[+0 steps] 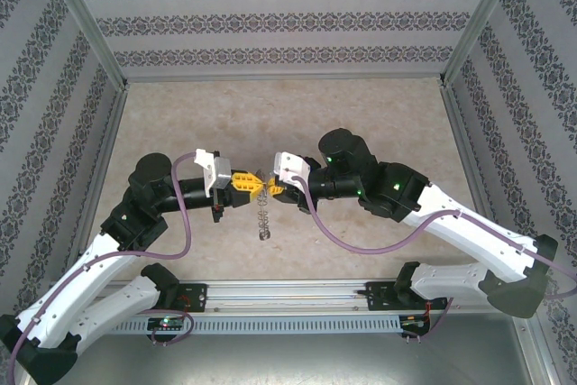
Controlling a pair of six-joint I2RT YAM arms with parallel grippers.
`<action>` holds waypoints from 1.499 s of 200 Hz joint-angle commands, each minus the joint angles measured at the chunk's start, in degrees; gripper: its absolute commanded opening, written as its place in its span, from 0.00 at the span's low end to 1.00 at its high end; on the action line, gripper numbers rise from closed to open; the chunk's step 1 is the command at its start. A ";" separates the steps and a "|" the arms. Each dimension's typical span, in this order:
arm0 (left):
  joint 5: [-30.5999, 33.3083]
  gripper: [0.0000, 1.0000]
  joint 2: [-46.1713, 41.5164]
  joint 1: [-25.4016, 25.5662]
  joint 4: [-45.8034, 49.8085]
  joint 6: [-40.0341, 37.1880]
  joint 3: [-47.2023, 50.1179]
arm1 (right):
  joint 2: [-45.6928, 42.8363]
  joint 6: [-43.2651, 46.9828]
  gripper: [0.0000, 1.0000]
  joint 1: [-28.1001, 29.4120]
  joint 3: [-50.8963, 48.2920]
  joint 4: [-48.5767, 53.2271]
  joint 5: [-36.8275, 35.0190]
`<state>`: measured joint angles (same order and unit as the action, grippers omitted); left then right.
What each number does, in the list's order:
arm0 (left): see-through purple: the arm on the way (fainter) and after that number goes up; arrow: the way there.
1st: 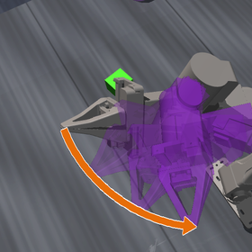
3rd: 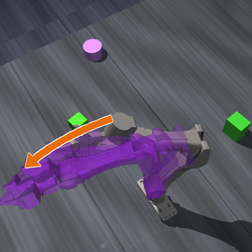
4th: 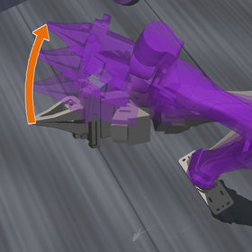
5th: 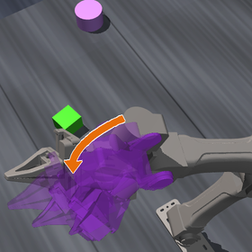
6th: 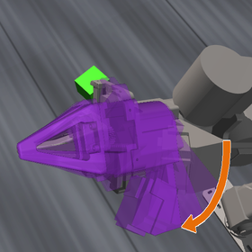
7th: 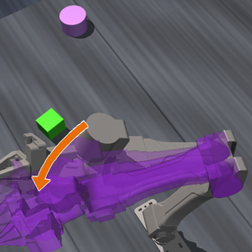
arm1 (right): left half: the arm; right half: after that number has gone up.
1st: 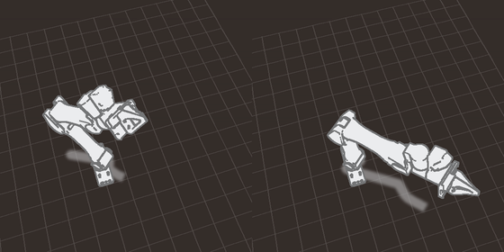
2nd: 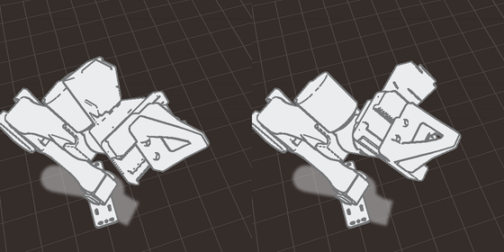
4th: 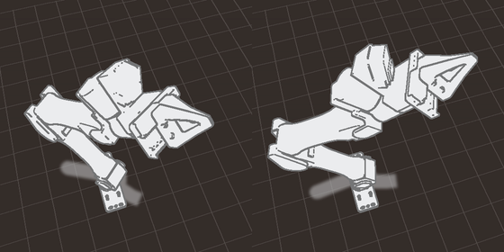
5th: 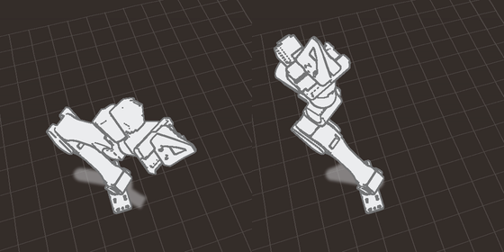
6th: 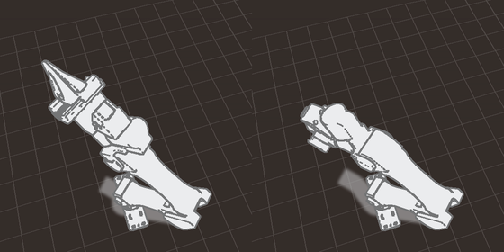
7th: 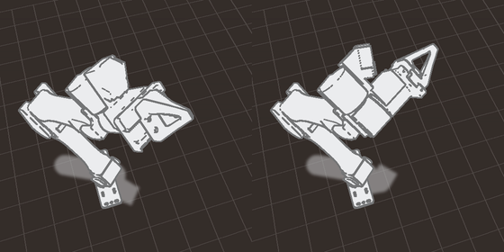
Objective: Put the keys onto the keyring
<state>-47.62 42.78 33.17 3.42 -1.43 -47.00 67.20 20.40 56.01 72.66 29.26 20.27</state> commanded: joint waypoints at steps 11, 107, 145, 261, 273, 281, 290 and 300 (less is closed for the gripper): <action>-2.12 0.00 -0.88 -0.19 -7.15 1.84 -0.02 | 0.60 -0.89 0.06 0.30 -0.59 -2.43 2.69; -5.04 0.00 -1.12 -0.86 -12.40 5.46 1.02 | 1.50 -0.93 0.16 0.33 0.13 -3.64 3.17; -5.47 0.00 -1.21 -1.41 -13.17 6.21 0.95 | -1.70 -2.47 0.23 0.33 -2.61 -5.74 1.90; -6.26 0.00 -1.42 -2.83 -18.64 10.57 2.60 | -1.43 -7.41 0.37 0.76 -6.81 -14.37 6.19; -6.32 0.00 -1.47 -2.85 -18.76 10.57 2.69 | -1.11 -7.57 0.37 0.81 -6.83 -14.71 5.80; -6.25 0.00 -1.48 -2.92 -18.88 10.66 2.85 | -1.02 -7.57 0.35 0.86 -6.92 -14.87 5.28; -6.20 0.00 -1.48 -2.93 -18.89 10.66 2.80 | -0.93 -7.32 0.28 0.86 -6.80 -14.61 4.40; -6.25 0.00 -1.55 -3.02 -18.80 10.66 2.80 | -1.17 -7.07 0.20 0.90 -6.87 -14.14 3.56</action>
<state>-52.53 42.37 30.98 -9.93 8.05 -44.58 66.00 13.98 56.14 66.22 16.75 24.49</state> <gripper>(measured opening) 0.052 0.279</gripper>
